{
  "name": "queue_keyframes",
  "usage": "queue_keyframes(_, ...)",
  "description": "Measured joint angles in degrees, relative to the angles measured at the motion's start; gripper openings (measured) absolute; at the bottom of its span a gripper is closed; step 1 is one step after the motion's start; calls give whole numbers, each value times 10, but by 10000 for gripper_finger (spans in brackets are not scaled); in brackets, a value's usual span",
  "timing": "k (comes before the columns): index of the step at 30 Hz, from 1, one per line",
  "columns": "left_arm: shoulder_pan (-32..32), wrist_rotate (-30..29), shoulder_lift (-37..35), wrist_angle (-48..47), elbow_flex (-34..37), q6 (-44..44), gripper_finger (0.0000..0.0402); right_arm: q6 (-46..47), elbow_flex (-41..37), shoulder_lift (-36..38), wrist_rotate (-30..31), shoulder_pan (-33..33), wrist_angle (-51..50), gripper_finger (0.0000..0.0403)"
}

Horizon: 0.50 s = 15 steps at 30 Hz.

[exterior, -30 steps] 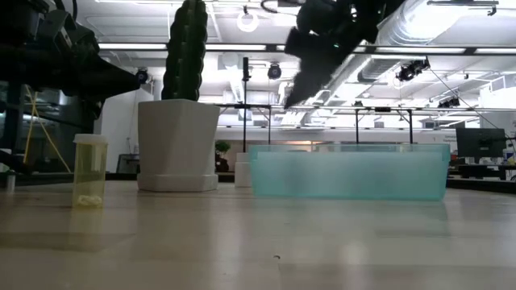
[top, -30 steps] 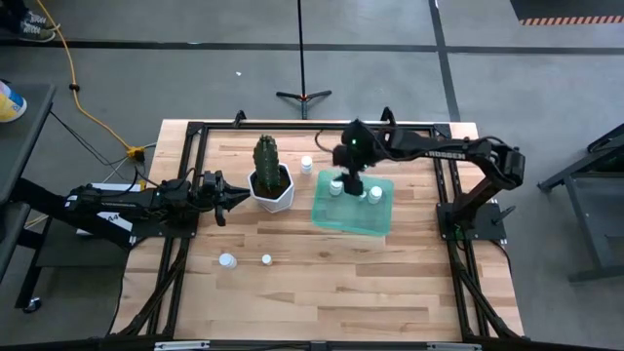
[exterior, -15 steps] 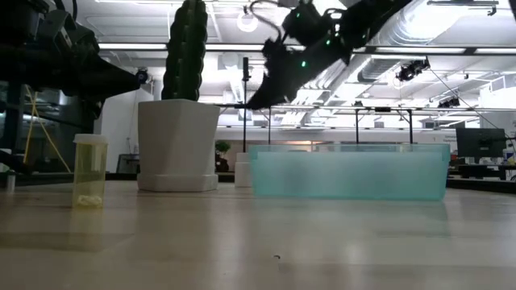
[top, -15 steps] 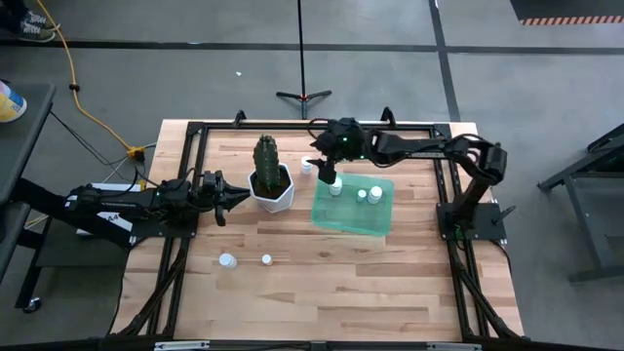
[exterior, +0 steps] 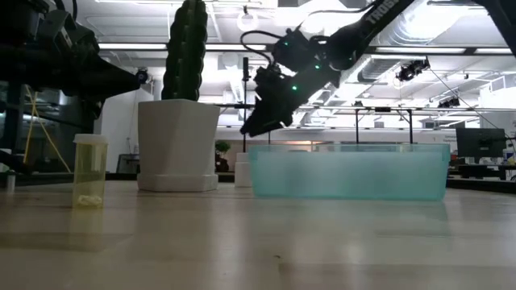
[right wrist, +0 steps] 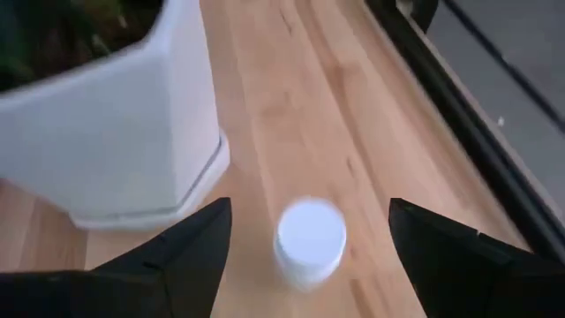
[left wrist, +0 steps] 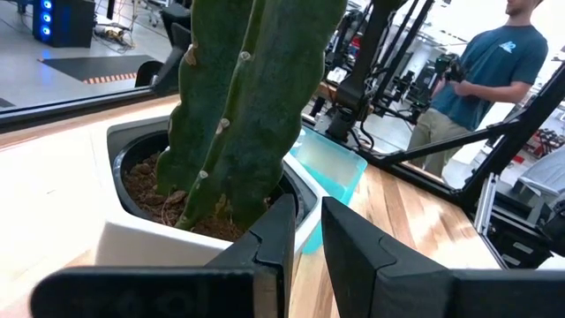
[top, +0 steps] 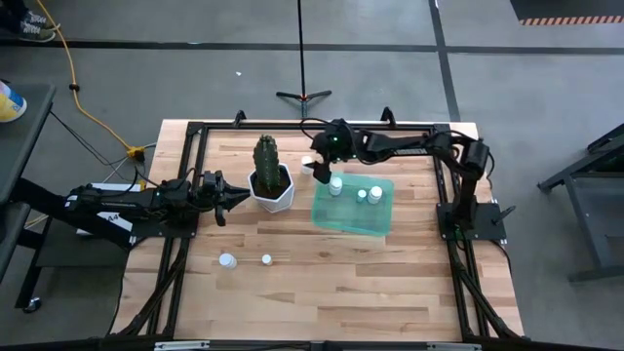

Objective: Pick and place pill bottles into a basket
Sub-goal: Put the white pill bottle into the light green bin

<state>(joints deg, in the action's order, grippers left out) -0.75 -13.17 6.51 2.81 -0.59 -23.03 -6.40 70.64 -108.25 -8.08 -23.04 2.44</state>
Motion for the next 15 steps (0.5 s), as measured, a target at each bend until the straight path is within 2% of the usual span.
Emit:
queue_keyframes(4,0,0,0,0,0,0,97,-13,51,-35,0,3,-26,297)
queue_keyframes(10,0,0,0,0,0,-4,97,-18,129,-89,12,-5,-128,296)
queue_keyframes(15,0,0,0,0,0,-12,97,-30,155,-99,12,-13,-172,296)
